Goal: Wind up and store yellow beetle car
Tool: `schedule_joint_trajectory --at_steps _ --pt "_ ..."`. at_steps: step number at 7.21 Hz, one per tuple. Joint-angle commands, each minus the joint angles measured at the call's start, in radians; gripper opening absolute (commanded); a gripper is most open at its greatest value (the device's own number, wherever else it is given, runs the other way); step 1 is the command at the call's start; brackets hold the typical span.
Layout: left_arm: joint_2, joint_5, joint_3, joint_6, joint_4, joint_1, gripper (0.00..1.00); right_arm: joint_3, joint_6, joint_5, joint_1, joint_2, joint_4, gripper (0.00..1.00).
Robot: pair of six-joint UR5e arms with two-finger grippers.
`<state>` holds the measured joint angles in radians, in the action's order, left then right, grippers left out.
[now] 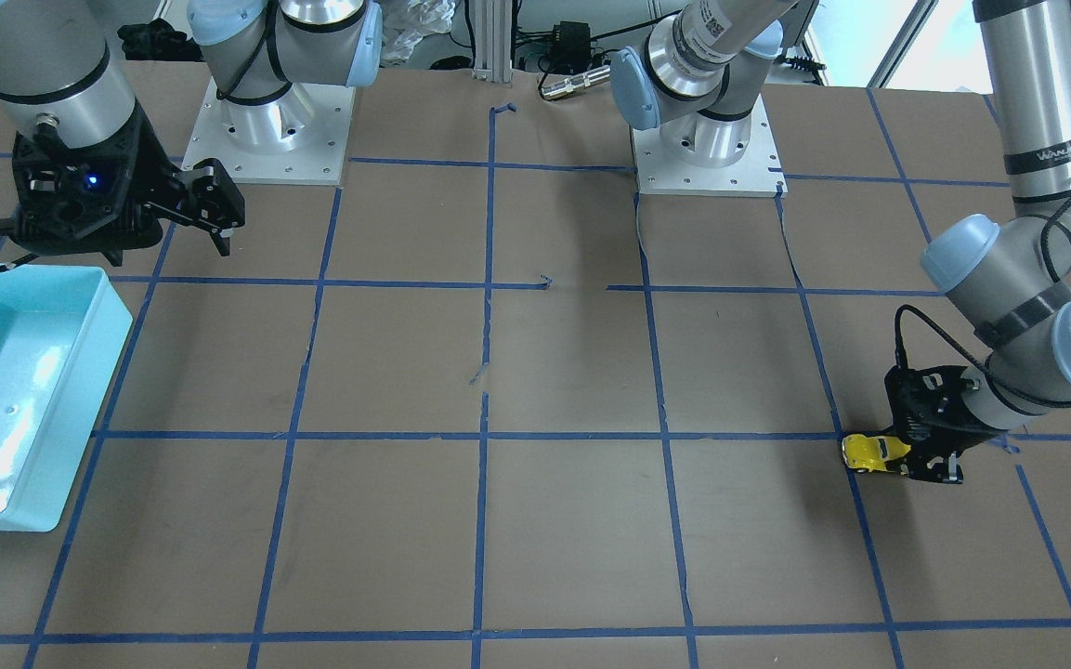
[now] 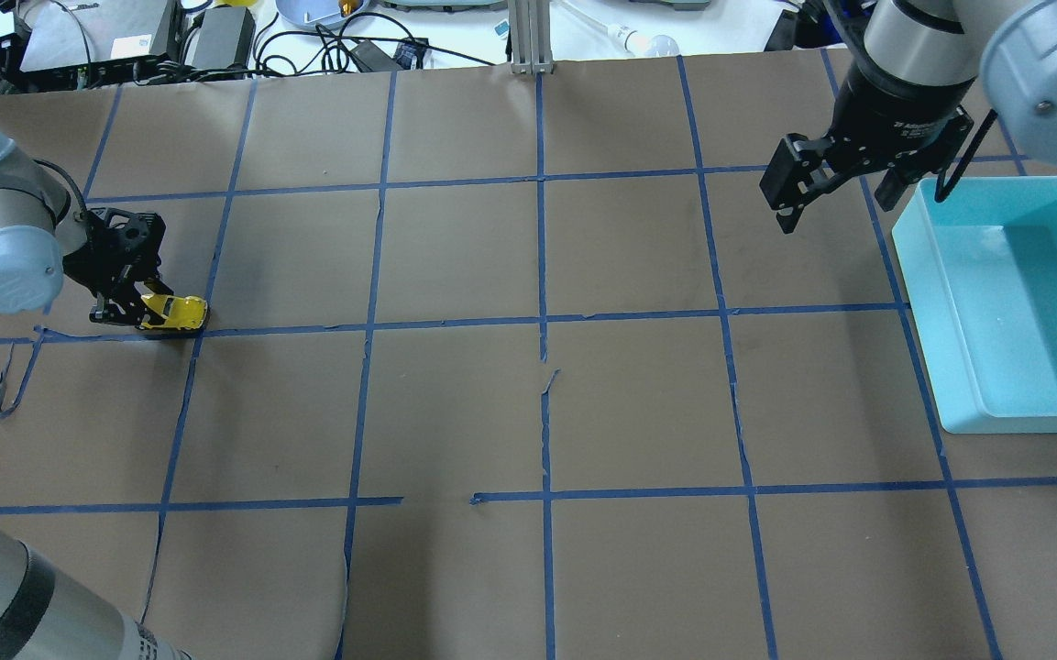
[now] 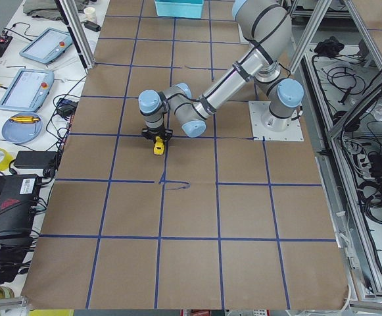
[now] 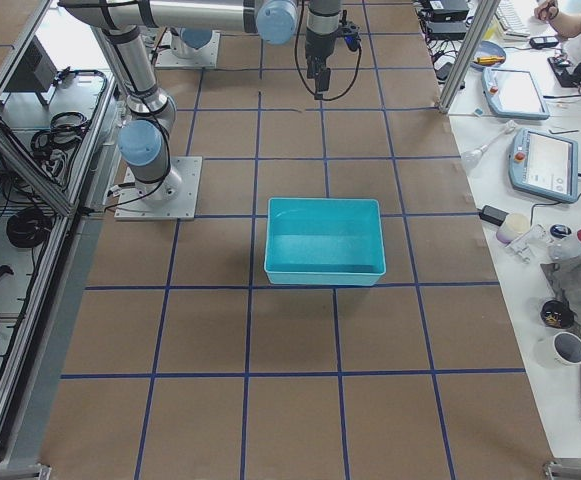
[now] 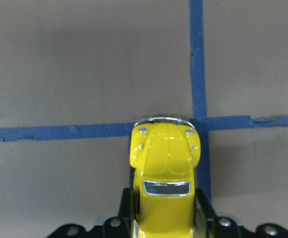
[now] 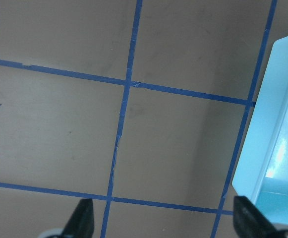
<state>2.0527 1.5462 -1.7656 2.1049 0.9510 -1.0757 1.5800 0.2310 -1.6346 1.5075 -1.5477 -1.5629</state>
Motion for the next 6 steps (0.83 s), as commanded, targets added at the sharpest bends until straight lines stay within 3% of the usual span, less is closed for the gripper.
schedule_joint_trajectory --at_steps 1,2,6 --pt "0.003 -0.001 -0.002 0.001 -0.006 0.0 0.95 0.0 -0.002 -0.005 -0.012 0.001 0.0 1.0" --pt "0.0 0.002 0.009 0.003 -0.006 0.0 1.0 -0.006 -0.013 -0.002 -0.01 0.0 0.0 1.0" --pt "0.001 0.006 0.023 0.003 -0.005 0.0 1.0 -0.014 -0.018 -0.002 0.0 -0.006 -0.064 1.0"
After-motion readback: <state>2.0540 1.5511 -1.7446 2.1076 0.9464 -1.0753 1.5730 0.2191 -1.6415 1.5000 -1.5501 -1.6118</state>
